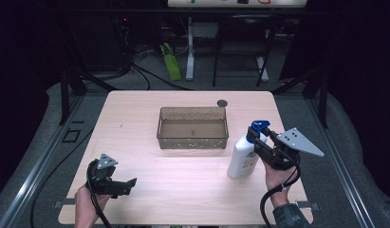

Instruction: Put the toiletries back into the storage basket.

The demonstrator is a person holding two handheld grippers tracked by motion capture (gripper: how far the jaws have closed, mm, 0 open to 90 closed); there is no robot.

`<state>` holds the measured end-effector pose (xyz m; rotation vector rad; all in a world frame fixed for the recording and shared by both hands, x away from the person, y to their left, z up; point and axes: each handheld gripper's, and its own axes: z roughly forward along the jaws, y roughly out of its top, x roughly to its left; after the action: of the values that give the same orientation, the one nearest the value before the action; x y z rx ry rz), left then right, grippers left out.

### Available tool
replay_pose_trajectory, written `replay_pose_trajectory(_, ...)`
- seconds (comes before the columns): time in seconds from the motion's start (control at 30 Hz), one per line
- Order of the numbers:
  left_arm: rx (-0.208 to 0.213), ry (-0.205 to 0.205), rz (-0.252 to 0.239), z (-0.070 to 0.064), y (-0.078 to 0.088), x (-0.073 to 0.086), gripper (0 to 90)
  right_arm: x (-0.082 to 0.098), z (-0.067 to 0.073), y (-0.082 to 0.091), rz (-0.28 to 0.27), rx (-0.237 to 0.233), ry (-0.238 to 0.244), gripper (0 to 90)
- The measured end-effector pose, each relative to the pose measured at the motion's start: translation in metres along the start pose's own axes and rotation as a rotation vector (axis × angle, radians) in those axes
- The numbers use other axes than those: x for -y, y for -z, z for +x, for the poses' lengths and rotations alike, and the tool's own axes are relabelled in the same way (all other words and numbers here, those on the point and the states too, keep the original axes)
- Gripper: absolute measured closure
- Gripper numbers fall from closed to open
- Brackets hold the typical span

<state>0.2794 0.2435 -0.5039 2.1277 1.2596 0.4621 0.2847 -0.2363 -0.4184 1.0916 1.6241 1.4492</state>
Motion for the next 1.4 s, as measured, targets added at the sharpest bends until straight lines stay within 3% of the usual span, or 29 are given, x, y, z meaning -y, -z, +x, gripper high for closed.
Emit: replay_pose_trajectory(1.4,-0.001,-0.004,0.010,0.0019,-0.0019,-0.0011,0.0,-0.0078,-0.0026,-0.0054,0.036,-0.020,0.008,59.1)
